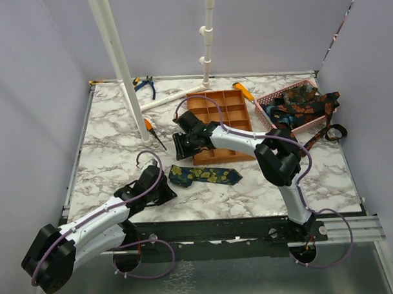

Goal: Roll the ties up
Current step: Roll the tie at the center of the board.

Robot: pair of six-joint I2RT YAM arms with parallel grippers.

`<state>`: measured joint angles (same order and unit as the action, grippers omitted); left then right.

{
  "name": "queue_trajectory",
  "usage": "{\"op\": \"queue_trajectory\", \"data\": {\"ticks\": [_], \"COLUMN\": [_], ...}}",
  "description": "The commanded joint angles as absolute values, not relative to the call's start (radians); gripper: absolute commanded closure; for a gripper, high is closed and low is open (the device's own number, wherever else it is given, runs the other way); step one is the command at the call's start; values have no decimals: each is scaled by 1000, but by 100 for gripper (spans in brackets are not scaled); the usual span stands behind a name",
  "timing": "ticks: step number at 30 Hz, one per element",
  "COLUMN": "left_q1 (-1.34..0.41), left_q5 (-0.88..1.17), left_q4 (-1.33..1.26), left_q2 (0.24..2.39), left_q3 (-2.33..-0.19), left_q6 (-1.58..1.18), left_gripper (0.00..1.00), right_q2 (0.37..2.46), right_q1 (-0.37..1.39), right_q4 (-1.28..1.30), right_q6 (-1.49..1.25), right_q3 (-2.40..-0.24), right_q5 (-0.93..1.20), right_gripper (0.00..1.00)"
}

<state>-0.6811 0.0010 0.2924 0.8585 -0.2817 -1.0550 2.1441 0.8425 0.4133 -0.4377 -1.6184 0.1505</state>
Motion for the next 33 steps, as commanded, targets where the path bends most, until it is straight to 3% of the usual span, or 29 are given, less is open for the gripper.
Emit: {"op": "queue_trajectory", "data": {"ticks": [1, 13, 33], "left_q1": [-687, -686, -687], "left_q5": [-13, -30, -38], "left_q4": [164, -50, -276], "left_q2": [929, 1086, 1130], "left_q3": [-278, -301, -235], "left_q6": [-1042, -1062, -1139], "left_gripper": [100, 100, 100], "right_q2": [2174, 2154, 2161], "right_q1": [846, 868, 903], "right_q4": [494, 501, 486], "right_q6": [-384, -399, -525], "right_q3": [-1629, -1566, -1503], "right_q5": [164, 160, 282], "right_gripper": [62, 62, 64]}}
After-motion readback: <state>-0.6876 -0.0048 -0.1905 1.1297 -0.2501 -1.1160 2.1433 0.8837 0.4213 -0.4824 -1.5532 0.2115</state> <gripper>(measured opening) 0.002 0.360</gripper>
